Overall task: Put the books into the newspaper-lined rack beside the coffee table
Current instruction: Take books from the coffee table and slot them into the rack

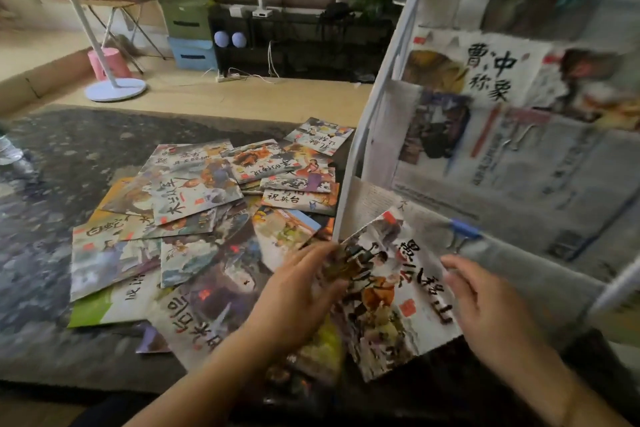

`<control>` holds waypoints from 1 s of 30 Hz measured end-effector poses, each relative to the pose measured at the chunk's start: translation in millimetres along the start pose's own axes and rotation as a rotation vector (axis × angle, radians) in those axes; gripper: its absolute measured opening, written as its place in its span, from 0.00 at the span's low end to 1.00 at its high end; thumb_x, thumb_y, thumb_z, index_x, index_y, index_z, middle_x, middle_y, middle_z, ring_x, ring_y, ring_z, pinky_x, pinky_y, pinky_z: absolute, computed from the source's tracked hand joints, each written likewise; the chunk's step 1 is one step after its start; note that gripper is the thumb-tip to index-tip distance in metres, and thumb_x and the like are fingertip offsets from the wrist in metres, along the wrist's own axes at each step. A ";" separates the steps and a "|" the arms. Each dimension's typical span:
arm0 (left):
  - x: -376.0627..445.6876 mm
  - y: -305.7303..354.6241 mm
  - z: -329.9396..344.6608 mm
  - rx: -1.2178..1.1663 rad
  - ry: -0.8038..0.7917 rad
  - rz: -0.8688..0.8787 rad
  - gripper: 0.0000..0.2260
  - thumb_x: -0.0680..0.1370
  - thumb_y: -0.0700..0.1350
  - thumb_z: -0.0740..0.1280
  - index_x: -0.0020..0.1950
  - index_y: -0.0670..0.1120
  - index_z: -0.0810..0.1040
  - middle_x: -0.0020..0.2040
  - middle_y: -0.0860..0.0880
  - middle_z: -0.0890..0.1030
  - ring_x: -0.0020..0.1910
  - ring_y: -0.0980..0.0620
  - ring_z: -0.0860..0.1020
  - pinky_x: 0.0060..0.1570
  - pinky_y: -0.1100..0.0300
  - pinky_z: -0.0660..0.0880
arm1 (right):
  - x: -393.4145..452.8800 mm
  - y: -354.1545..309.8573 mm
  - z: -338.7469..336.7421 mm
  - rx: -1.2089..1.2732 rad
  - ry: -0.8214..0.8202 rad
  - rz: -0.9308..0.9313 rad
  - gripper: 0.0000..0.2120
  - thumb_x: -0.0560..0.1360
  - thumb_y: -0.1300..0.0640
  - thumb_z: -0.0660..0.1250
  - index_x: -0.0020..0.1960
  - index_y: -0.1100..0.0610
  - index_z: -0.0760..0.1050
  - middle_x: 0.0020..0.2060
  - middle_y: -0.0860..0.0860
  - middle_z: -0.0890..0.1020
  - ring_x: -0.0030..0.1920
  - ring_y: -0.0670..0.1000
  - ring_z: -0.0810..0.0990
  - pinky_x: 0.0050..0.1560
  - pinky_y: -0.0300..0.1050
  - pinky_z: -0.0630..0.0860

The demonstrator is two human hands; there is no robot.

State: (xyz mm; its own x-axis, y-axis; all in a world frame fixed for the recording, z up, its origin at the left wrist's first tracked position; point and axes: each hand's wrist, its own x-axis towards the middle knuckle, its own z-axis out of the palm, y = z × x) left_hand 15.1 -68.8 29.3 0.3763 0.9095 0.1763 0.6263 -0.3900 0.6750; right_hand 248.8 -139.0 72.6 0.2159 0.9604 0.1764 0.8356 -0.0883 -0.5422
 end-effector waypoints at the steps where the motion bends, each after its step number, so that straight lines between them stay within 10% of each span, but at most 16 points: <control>1: 9.0 6.8 5.1 -0.054 -0.006 -0.013 0.18 0.78 0.52 0.69 0.68 0.57 0.74 0.61 0.61 0.78 0.58 0.65 0.74 0.62 0.64 0.73 | 2.9 3.7 -9.0 -0.041 0.034 -0.018 0.11 0.80 0.51 0.59 0.58 0.46 0.77 0.39 0.52 0.84 0.39 0.56 0.83 0.38 0.54 0.79; 7: 47.6 29.5 18.7 -0.304 0.003 -0.111 0.11 0.73 0.38 0.74 0.43 0.57 0.84 0.41 0.60 0.85 0.42 0.61 0.83 0.49 0.57 0.81 | 17.6 17.3 -46.0 -0.347 0.293 -0.147 0.08 0.72 0.60 0.72 0.50 0.49 0.82 0.38 0.45 0.85 0.31 0.47 0.82 0.28 0.38 0.73; 11: 81.1 53.5 4.7 -0.403 0.196 -0.058 0.15 0.73 0.34 0.73 0.38 0.56 0.84 0.38 0.59 0.85 0.38 0.60 0.83 0.40 0.68 0.78 | 37.9 -2.7 -70.2 -0.529 0.371 -0.317 0.19 0.73 0.44 0.65 0.61 0.51 0.76 0.45 0.44 0.82 0.41 0.49 0.82 0.37 0.44 0.78; 19: 194.6 136.6 -75.9 -0.404 0.468 0.286 0.09 0.77 0.41 0.70 0.53 0.53 0.78 0.41 0.59 0.82 0.43 0.64 0.82 0.41 0.70 0.78 | 164.8 -66.5 -178.4 -0.712 0.662 -0.481 0.26 0.74 0.45 0.67 0.68 0.54 0.69 0.52 0.52 0.79 0.50 0.57 0.79 0.51 0.54 0.70; 30: 283.7 158.1 -106.0 0.098 0.507 0.440 0.44 0.74 0.45 0.73 0.80 0.57 0.47 0.62 0.47 0.79 0.65 0.45 0.72 0.68 0.43 0.65 | 248.3 -64.2 -186.2 -0.851 0.656 -0.555 0.25 0.76 0.44 0.63 0.69 0.53 0.66 0.56 0.52 0.78 0.53 0.57 0.78 0.53 0.54 0.66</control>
State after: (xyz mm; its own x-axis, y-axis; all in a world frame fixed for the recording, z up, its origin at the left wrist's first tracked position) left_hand 148.6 142.8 261.9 0.2586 0.6083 0.7504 0.5560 -0.7290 0.3993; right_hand 342.8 55.9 304.2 -0.2684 0.6275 0.7309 0.9076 -0.0896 0.4102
